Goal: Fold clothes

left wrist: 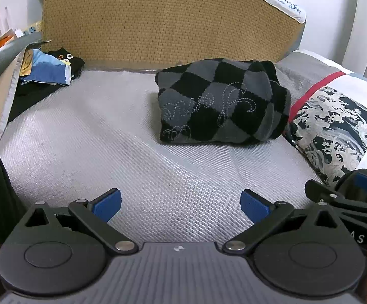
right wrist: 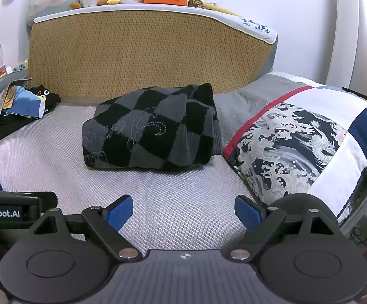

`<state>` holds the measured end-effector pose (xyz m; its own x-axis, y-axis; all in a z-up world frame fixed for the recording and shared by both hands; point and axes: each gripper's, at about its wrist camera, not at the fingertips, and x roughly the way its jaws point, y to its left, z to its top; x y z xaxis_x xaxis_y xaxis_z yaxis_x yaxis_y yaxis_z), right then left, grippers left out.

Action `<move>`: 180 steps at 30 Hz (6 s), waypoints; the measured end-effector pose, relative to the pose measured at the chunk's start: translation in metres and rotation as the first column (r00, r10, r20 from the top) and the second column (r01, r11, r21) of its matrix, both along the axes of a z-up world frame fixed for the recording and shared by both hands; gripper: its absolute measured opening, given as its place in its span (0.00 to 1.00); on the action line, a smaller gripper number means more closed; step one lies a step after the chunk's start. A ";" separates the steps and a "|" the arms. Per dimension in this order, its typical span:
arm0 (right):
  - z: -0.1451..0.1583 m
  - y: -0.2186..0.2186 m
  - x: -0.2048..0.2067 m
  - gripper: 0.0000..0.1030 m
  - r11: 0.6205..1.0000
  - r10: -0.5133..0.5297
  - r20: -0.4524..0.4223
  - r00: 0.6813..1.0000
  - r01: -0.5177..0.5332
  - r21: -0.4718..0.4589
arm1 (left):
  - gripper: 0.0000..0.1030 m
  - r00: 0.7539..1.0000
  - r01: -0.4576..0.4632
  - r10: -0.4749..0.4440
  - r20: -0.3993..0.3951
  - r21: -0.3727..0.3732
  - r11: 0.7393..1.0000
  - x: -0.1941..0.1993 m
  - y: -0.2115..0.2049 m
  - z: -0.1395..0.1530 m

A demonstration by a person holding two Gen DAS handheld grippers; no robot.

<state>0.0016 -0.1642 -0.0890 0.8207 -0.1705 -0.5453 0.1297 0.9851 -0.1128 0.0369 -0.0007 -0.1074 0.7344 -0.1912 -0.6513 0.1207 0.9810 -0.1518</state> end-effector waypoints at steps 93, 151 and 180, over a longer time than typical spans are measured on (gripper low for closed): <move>-0.007 0.004 0.003 0.88 1.000 0.026 -0.029 0.999 -0.026 0.010 | 1.00 0.999 -0.038 0.040 -0.032 0.058 0.998 -0.002 -0.003 -0.009; -0.008 0.006 0.003 0.88 0.999 0.035 -0.036 0.999 -0.035 0.007 | 1.00 0.998 -0.041 0.044 -0.047 0.058 0.997 -0.001 -0.003 -0.011; -0.010 0.006 0.002 0.88 0.999 0.037 -0.038 0.999 -0.037 0.009 | 1.00 0.997 -0.041 0.045 -0.057 0.059 0.997 -0.002 -0.001 -0.012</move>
<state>0.0040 -0.1586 -0.0987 0.8051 -0.1357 -0.5774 0.0887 0.9901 -0.1091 0.0349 -0.0020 -0.1198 0.7016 -0.1214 -0.7022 0.0709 0.9924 -0.1008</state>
